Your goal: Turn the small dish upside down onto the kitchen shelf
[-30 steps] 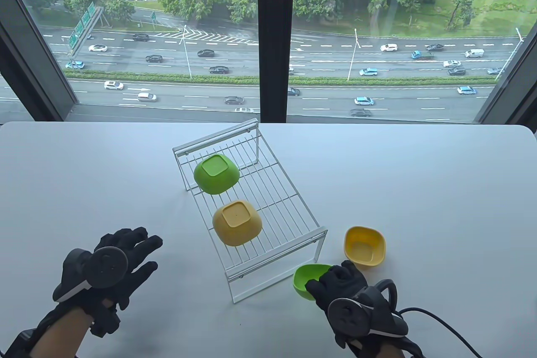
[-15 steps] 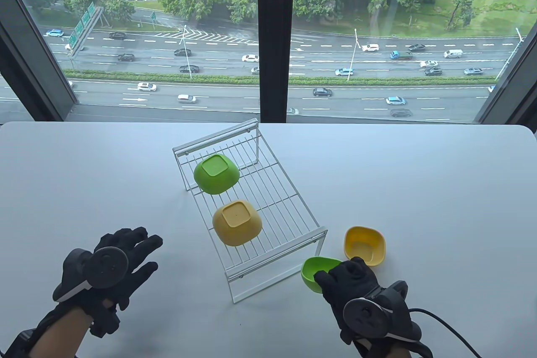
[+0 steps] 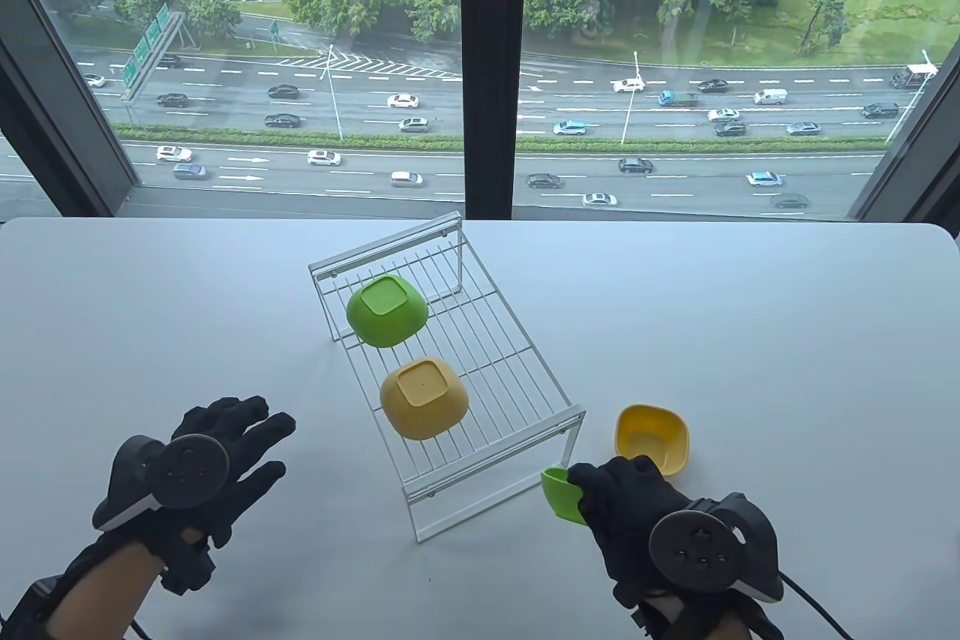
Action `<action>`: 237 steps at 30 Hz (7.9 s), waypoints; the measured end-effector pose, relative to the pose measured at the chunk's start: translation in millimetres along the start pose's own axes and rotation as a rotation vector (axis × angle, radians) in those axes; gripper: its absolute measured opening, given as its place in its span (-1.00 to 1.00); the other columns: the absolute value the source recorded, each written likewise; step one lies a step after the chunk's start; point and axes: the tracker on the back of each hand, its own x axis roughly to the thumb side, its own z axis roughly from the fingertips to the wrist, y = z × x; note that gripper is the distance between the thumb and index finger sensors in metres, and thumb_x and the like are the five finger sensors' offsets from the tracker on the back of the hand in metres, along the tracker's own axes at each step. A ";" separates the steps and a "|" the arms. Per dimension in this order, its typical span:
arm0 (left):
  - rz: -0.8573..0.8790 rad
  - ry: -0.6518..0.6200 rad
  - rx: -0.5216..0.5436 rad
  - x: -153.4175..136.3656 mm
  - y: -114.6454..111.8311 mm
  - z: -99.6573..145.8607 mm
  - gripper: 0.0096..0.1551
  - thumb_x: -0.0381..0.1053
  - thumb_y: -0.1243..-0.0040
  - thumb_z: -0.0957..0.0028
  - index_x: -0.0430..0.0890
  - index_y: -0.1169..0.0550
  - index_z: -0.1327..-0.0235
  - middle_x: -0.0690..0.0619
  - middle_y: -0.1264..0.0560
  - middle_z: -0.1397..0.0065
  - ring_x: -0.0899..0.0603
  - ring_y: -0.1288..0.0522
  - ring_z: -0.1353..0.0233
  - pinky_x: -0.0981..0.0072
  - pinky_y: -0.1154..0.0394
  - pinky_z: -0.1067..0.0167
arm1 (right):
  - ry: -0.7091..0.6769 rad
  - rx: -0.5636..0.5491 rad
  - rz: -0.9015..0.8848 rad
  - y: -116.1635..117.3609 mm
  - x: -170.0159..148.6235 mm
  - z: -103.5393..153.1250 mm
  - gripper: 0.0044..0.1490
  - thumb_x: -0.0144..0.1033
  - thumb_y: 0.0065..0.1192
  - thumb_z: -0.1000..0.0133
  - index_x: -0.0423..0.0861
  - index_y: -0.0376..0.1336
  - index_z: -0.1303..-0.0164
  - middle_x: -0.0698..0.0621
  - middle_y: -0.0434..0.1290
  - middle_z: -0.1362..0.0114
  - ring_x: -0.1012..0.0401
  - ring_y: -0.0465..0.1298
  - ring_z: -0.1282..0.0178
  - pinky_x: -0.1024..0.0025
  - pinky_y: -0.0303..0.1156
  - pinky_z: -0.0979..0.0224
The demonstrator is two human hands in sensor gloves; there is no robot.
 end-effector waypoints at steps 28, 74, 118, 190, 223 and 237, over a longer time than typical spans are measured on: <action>0.053 -0.088 0.061 20.2 22.2 12.4 -0.24 0.33 0.01 -0.01 0.18 -0.38 -0.55 -0.08 -0.22 -0.73 -0.38 -0.13 -0.67 -0.54 -0.06 -0.51 | 0.226 0.044 0.213 3.1 63.5 -170.5 0.02 0.25 0.33 0.02 -0.07 0.07 -0.51 0.03 0.39 -0.11 0.07 0.41 -0.02 -0.09 0.56 -0.27; 0.077 -0.155 0.037 39.6 24.6 22.2 -0.24 0.34 0.03 -0.02 0.18 -0.38 -0.55 -0.08 -0.20 -0.74 -0.38 -0.15 -0.66 -0.52 -0.09 -0.50 | 0.619 -0.182 0.204 52.5 30.4 -262.0 -0.11 0.12 0.28 -0.09 -0.05 0.16 -0.58 -0.15 0.33 -0.56 0.09 0.68 -0.10 0.10 0.70 -0.20; 0.152 -0.104 -0.044 23.7 17.8 21.5 -0.24 0.33 0.02 -0.01 0.17 -0.38 -0.55 -0.09 -0.21 -0.73 -0.39 -0.14 -0.66 -0.52 -0.08 -0.50 | 0.316 -0.544 0.108 -23.5 40.8 -144.1 -0.20 0.20 0.12 -0.14 -0.06 0.32 -0.46 -0.16 0.48 -0.43 -0.06 0.52 -0.20 -0.22 0.34 -0.43; 0.226 -0.040 -0.147 -4.8 -22.5 -1.0 -0.25 0.33 0.03 -0.01 0.16 -0.40 -0.52 -0.07 -0.29 -0.68 -0.36 -0.21 -0.63 -0.50 -0.13 -0.49 | 0.562 0.305 0.476 99.7 -104.4 -24.1 -0.06 -0.11 0.35 -0.09 -0.04 0.00 -0.63 -0.14 0.18 -0.71 -0.09 0.27 -0.62 -0.26 -0.02 -0.61; 0.256 -0.063 -0.184 -2.4 -25.2 -1.5 -0.25 0.33 0.04 -0.01 0.16 -0.40 -0.52 -0.07 -0.29 -0.68 -0.37 -0.22 -0.62 -0.50 -0.14 -0.49 | 0.571 0.222 0.629 94.0 -92.4 -22.2 -0.28 -0.31 0.44 -0.01 -0.11 0.29 -0.42 -0.07 0.58 -0.26 0.11 0.58 -0.02 -0.15 0.36 -0.44; 0.255 -0.062 -0.189 -1.5 -26.0 -1.0 -0.24 0.33 0.04 -0.01 0.16 -0.37 -0.54 -0.08 -0.26 -0.69 -0.37 -0.21 -0.63 -0.50 -0.13 -0.49 | 0.604 0.116 0.555 83.1 -91.0 -16.0 -0.28 -0.36 0.27 -0.07 -0.02 0.21 -0.50 -0.06 0.48 -0.31 0.12 0.49 -0.09 -0.34 0.37 -0.40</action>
